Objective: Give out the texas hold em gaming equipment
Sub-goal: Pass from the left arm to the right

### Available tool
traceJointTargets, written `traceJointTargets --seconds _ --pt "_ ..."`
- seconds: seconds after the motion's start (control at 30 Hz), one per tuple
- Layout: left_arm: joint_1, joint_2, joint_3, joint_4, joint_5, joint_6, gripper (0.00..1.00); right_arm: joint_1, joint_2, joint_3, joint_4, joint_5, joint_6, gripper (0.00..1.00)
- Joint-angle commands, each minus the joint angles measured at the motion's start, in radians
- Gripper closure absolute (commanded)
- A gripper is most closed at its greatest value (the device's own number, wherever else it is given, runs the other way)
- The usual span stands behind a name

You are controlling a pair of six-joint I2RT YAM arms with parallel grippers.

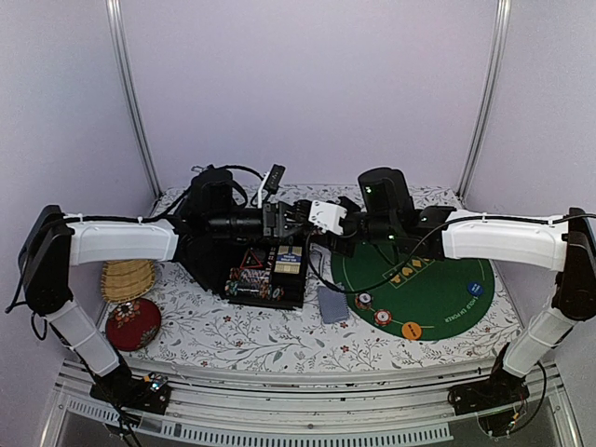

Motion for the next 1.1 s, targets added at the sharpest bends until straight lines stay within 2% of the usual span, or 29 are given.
traceJointTargets --seconds 0.0,0.17,0.37,0.47,0.77,1.07 --pt "0.001 0.002 -0.008 0.013 -0.021 0.014 0.40 -0.001 -0.017 0.038 -0.046 0.000 0.033 0.98" --pt "0.016 -0.005 -0.021 -0.004 -0.050 0.030 0.28 -0.032 -0.026 0.037 -0.079 -0.035 0.064 0.98" --pt "0.070 0.008 -0.031 -0.034 -0.095 0.026 0.27 -0.111 -0.048 0.013 -0.122 -0.095 0.118 0.98" --pt "0.088 0.004 -0.032 -0.087 -0.136 0.063 0.27 -0.182 -0.071 -0.057 -0.166 -0.095 0.148 0.98" --pt "0.110 0.008 -0.074 -0.102 -0.106 0.121 0.29 -0.553 -0.137 -0.277 -0.255 -0.100 0.225 0.99" --pt "0.141 -0.023 -0.127 -0.110 -0.051 0.176 0.30 -0.908 -0.093 -0.365 -0.271 -0.100 0.220 0.99"
